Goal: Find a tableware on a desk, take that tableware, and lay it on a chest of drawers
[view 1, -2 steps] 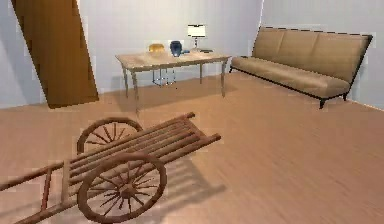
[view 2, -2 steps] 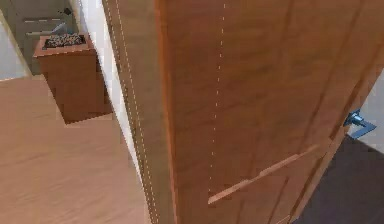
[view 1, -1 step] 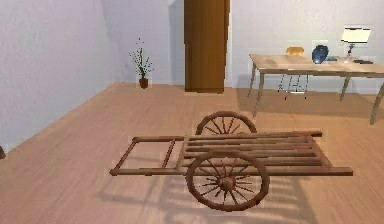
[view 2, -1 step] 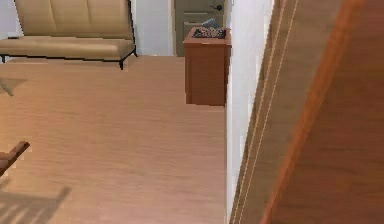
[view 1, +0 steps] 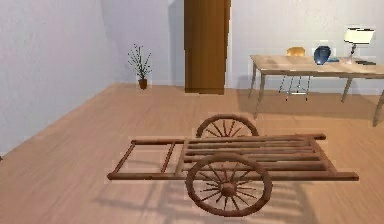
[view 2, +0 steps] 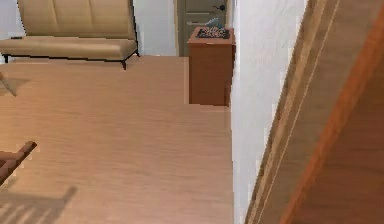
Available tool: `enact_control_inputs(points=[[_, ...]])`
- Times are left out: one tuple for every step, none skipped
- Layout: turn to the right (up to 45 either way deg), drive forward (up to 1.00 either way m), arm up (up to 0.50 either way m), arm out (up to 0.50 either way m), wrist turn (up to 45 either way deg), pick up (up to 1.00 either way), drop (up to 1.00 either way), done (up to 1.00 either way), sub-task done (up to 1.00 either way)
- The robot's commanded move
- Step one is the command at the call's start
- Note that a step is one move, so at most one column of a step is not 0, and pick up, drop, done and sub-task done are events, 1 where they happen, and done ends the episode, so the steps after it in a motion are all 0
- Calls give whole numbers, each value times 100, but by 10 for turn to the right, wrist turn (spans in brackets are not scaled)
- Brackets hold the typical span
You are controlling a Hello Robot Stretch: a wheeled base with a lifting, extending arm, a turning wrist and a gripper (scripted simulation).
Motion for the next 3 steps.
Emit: enact_control_inputs(points=[[450,0,0,0,0,0,0,0,0],[60,0,0,0,0,0,0,0,0],[0,25,0,0,0,0,0,0,0]])
